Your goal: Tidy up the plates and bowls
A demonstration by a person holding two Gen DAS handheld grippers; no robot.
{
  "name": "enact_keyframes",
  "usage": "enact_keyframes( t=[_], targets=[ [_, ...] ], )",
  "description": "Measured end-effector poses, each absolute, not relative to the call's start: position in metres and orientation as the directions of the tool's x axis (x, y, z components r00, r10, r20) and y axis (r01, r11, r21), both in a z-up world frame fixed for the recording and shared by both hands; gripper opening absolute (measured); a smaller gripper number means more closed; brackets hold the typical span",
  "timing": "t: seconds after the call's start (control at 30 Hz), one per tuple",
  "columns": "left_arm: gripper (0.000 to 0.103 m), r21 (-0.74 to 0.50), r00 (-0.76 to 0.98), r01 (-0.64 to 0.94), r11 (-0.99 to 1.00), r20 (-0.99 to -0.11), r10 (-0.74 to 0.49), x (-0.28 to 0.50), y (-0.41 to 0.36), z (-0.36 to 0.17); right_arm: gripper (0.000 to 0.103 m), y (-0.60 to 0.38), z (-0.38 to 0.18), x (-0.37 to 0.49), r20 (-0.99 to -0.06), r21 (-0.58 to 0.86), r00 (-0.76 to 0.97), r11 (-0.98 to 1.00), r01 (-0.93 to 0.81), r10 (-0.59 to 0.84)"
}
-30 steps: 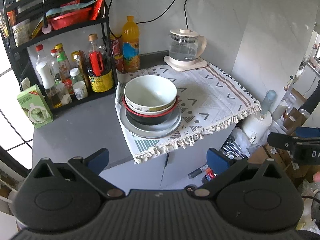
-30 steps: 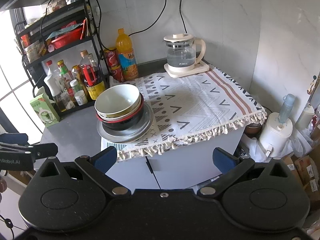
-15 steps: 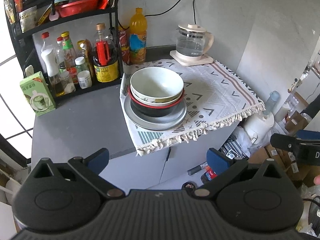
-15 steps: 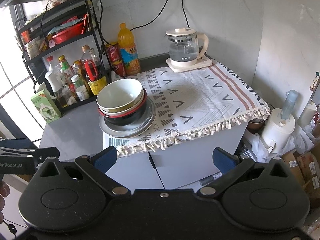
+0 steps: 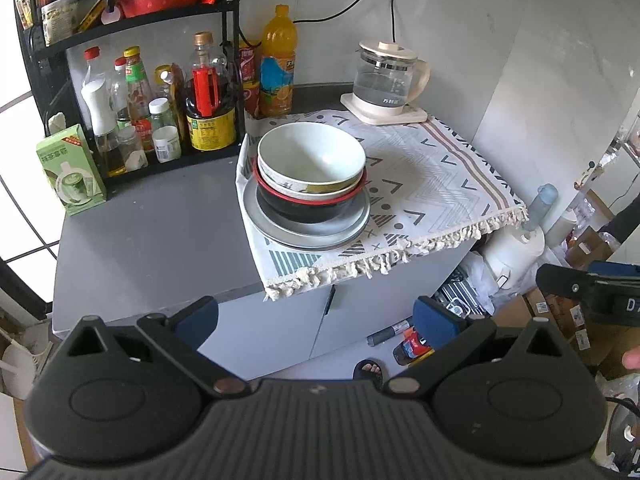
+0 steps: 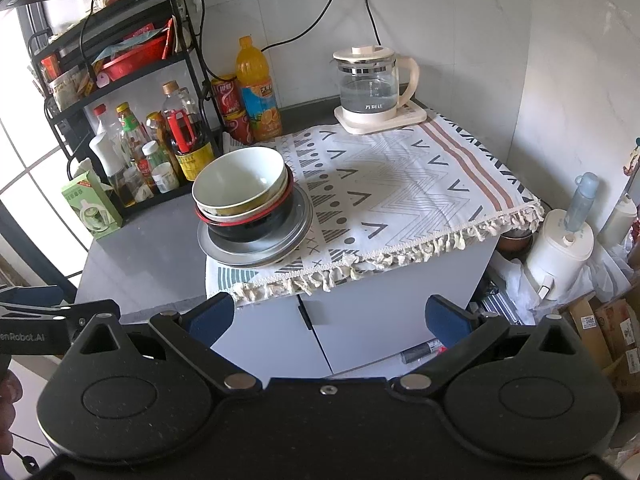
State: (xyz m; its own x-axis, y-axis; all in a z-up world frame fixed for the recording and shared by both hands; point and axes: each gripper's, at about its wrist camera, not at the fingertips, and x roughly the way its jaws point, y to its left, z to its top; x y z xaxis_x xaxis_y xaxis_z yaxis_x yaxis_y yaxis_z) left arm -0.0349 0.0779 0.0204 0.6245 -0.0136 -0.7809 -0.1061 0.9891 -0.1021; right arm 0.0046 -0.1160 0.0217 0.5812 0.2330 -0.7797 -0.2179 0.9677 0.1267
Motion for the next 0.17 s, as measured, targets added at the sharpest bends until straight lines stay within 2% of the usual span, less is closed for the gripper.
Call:
enact_keyframes(
  t=[0.17],
  targets=[
    [0.103,-0.106,0.625,-0.113,0.988,-0.781,-0.012,-0.0305,0.0743,0.0179,0.103,-0.1197,0.0194,0.0066,-0.782,0.126,0.578,0.967,-0.219,0.233]
  ],
)
